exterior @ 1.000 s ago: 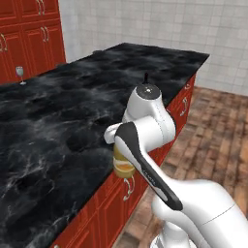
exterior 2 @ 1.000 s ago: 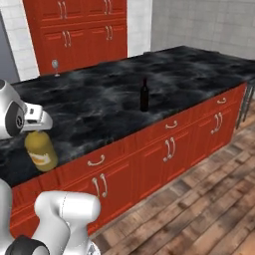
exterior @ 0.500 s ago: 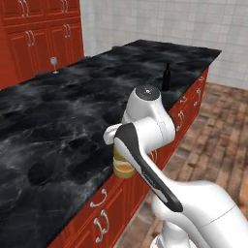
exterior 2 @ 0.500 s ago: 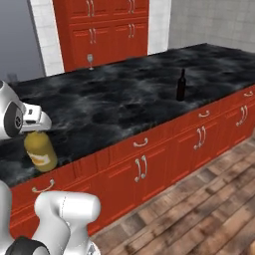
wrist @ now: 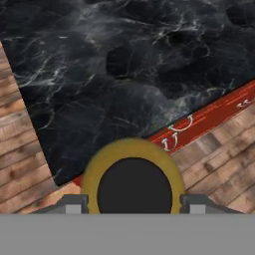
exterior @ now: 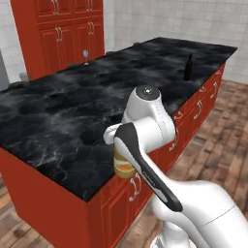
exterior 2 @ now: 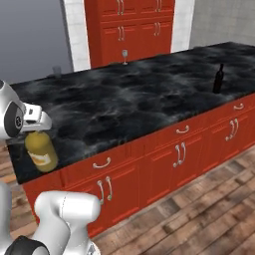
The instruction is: There is a wine glass and glass cup on the dining counter. Place the wine bottle next to the wine glass and the juice bottle next to the glass cup.
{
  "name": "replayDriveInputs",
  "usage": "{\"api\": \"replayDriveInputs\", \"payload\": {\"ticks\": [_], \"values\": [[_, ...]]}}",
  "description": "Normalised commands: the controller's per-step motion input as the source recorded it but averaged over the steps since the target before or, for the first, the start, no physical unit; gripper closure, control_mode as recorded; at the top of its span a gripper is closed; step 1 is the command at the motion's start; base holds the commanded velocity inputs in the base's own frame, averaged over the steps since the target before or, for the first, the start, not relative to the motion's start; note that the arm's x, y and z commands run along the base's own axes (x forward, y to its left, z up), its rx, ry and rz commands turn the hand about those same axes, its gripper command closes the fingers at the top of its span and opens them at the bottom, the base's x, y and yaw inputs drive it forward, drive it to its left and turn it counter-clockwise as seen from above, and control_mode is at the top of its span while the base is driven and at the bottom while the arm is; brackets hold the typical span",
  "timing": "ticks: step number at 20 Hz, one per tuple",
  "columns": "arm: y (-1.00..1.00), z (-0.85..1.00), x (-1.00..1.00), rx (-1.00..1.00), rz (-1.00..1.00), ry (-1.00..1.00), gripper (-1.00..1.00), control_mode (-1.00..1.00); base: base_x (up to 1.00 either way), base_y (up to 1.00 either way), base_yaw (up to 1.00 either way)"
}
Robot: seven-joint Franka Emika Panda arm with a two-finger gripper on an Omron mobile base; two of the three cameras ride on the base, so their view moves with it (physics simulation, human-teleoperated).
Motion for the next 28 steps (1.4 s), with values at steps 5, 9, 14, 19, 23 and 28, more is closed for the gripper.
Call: {"api": "replayDriveInputs", "payload": {"ticks": [5, 9, 14, 19, 23, 28], "values": [[0.00, 0.00, 0.00, 0.00, 0.00, 0.00, 1.00, 1.00, -0.50, 0.73, 0.19], [0.00, 0.00, 0.00, 0.00, 0.00, 0.00, 1.00, 1.00, -0.24, 0.82, 0.17], [0.00, 0.00, 0.00, 0.00, 0.00, 0.00, 1.00, 1.00, -0.01, 0.93, 0.05], [0.00, 0.00, 0.00, 0.00, 0.00, 0.00, 1.00, 1.00, 0.12, 0.94, 0.00], [0.00, 0.00, 0.00, 0.00, 0.00, 0.00, 1.00, 1.00, 0.23, 0.94, 0.00], [0.00, 0.00, 0.00, 0.00, 0.00, 0.00, 1.00, 1.00, 0.32, 0.94, 0.00]]}}
